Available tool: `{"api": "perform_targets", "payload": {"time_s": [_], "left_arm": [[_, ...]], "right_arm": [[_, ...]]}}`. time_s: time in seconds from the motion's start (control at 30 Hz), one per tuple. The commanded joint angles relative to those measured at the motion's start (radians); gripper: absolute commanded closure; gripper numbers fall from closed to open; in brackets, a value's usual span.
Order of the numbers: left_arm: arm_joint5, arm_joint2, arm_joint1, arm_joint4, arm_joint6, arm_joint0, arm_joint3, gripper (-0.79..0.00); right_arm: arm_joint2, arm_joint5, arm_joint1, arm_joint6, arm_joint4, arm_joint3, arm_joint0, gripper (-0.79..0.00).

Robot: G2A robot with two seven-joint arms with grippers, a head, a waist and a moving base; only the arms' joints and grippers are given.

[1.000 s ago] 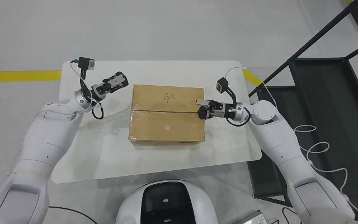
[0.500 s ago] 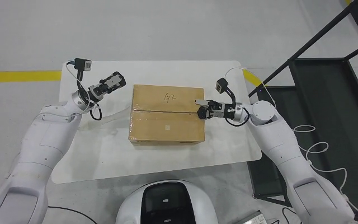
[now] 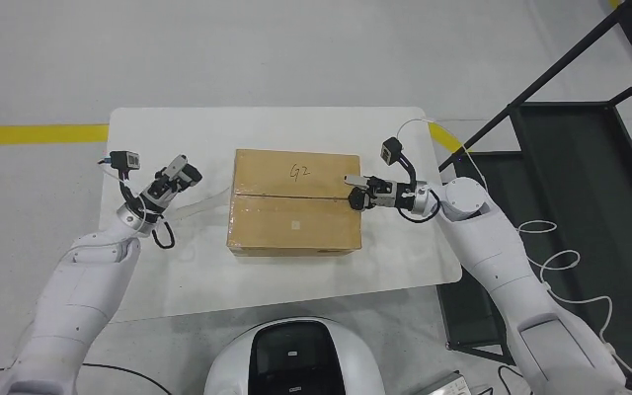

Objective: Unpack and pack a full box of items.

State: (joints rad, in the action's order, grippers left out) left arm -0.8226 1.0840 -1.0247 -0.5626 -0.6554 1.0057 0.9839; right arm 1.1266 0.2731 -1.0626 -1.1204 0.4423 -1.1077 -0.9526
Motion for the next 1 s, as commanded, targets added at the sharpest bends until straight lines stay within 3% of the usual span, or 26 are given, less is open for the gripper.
{"api": "perform_targets", "payload": {"time_s": [0.0, 0.23, 0.73, 0.97], "left_arm": [[0.023, 0.031, 0.012, -0.036, -0.005, 0.089, 0.051, -0.785], [0.065, 0.159, 0.049, -0.089, -0.013, 0.285, 0.232, -0.785], [0.065, 0.159, 0.049, -0.089, -0.013, 0.285, 0.232, -0.785], [0.132, 0.158, 0.047, -0.087, 0.004, 0.39, 0.274, -0.785]], "right_arm": [[0.0, 0.0, 0.0, 0.0, 0.0, 0.0, 0.0, -0.785], [0.0, 0.0, 0.0, 0.0, 0.0, 0.0, 0.0, -0.785], [0.0, 0.0, 0.0, 0.0, 0.0, 0.0, 0.0, -0.785], [0.0, 0.0, 0.0, 0.0, 0.0, 0.0, 0.0, -0.785]]}}
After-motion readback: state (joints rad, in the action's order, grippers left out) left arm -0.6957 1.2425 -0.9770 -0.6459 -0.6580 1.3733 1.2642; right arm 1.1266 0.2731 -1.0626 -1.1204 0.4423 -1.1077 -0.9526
